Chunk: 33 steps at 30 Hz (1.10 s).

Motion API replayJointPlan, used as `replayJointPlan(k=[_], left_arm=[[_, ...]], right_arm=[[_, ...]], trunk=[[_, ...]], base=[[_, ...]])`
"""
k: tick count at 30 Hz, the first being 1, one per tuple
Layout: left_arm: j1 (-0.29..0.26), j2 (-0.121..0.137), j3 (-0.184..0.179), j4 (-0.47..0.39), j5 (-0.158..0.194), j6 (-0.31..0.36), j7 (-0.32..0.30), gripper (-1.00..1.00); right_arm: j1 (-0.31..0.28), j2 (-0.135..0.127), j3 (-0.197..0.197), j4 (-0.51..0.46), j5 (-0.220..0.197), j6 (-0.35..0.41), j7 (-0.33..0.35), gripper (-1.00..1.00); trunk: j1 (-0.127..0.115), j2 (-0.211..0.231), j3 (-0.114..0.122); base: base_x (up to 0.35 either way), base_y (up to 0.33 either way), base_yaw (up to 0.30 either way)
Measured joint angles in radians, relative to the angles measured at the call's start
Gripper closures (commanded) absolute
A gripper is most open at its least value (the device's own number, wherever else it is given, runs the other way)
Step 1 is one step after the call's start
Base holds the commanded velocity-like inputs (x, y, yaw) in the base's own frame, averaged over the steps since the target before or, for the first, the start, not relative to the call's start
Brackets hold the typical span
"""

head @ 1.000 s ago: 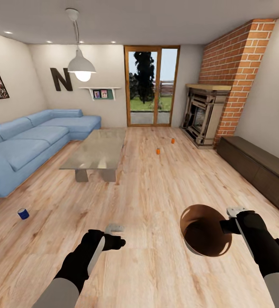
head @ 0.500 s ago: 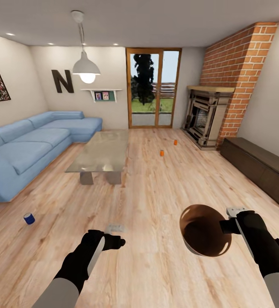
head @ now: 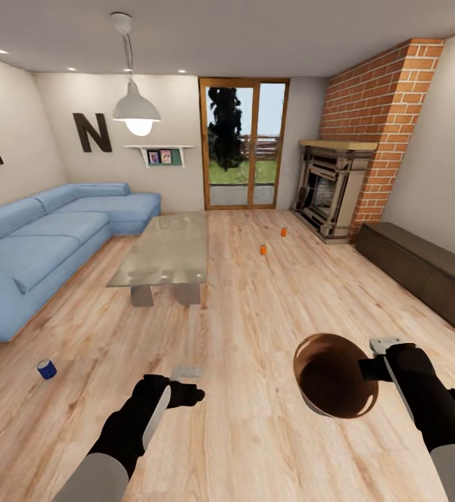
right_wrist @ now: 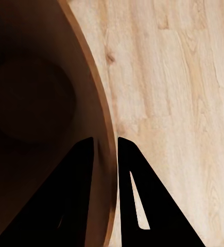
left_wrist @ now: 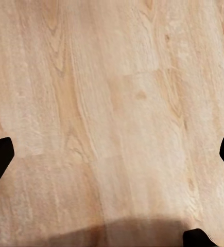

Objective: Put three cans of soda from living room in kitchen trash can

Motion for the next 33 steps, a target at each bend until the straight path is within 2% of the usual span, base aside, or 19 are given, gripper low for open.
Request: replayJointPlan(k=[11,20,25,33], left_arm=[[0.000,0.000,0.000,0.009,-0.002,0.000,-0.001,-1.00],[-0.001,0.000,0.000,0.086,0.003,-0.020,-0.005,-1.00],[-0.027,0.003,0.000,0.148,0.003,-0.045,-0.006,-1.00],[-0.126,0.008,0.005,0.380,0.003,-0.148,-0.002,-1.00]], right_arm=[[0.000,0.000,0.000,0.000,-0.001,0.000,0.000,1.00],[0.000,0.000,0.000,0.000,-0.002,0.000,0.000,1.00],[0.000,0.000,0.000,0.000,-0.003,0.000,0.000,1.00],[0.000,0.000,0.000,0.000,-0.003,0.000,0.000,1.00]], trunk=[[0.000,0.000,0.000],[0.000,0.000,0.000],[0.000,0.000,0.000],[0.000,0.000,0.000]], base=[[0.093,0.336,-0.002],[0.081,0.336,0.000],[0.077,0.336,0.000],[0.062,0.336,0.000]])
